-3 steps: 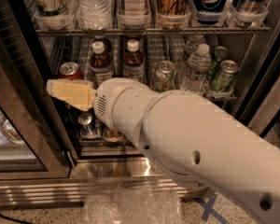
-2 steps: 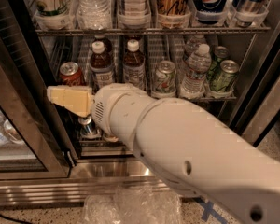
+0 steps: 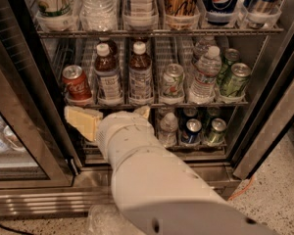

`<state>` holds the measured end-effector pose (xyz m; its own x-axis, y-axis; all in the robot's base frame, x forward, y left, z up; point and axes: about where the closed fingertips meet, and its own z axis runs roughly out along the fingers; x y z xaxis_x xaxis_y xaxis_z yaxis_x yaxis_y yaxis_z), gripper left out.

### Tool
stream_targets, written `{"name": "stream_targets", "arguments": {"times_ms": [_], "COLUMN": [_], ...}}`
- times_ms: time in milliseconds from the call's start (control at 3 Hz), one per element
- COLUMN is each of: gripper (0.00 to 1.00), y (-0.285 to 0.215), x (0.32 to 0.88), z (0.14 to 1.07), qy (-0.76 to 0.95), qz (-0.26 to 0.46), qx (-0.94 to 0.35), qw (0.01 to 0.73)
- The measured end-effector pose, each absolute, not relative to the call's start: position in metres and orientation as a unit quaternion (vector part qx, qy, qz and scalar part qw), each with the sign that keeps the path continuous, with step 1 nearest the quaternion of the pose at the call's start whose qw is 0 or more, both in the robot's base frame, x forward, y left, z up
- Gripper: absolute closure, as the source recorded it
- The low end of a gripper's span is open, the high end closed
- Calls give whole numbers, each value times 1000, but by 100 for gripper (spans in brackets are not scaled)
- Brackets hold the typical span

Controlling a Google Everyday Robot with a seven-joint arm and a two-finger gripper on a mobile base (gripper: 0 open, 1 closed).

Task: Pick blue plastic bottle from middle shelf of fridge

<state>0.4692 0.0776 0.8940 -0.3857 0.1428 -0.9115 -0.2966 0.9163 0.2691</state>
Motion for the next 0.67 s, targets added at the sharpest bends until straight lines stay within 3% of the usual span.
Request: {"name": "stream_targets", "arguments": {"times_ms": [667], "gripper": [0], "y": [79], "x": [491], "z": [890], "qy": [787], "qz": [142], "qx": [-6], "qw": [600]}}
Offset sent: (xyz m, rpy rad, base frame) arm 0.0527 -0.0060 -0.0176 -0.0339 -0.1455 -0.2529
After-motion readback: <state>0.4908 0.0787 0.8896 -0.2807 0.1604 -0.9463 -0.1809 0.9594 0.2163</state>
